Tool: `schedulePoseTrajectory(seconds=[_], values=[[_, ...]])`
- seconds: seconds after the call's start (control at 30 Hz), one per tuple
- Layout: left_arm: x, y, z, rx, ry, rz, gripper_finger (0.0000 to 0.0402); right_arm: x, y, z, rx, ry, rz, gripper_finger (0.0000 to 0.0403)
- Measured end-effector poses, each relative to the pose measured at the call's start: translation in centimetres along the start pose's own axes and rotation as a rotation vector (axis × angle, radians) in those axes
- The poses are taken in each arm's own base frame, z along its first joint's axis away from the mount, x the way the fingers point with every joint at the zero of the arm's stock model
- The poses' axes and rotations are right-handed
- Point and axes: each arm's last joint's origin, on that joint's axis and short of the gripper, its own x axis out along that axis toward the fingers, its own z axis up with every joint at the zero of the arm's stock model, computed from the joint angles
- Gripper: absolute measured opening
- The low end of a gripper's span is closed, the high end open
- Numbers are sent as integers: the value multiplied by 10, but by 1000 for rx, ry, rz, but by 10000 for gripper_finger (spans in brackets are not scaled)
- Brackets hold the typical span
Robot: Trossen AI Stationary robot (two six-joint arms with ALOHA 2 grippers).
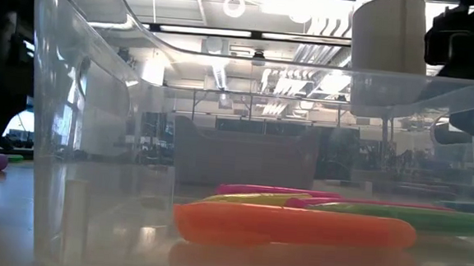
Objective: Pick & Place Markers
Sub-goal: Put the purple highlighter pen into the gray bin
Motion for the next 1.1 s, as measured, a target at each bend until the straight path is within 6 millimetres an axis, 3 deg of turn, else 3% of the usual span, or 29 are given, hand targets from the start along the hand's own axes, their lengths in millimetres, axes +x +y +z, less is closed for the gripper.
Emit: schedulePoseTrajectory(seconds=[0.2,0.37,0.67,0.87,1.1], values=[[11,8,0,13,5,-9,139,4,-1,9,34,-40,-7,0],[10,5,1,65,-58,-28,54,7,-1,16,63,-80,-2,0],[1,-6,4,152,-171,-75,53,7,2,20,68,-133,13,0],[-45,-37,17,290,-341,-182,53,7,1,20,71,-128,12,0],[-120,-78,64,560,-538,-269,53,8,0,20,66,-126,2,0]])
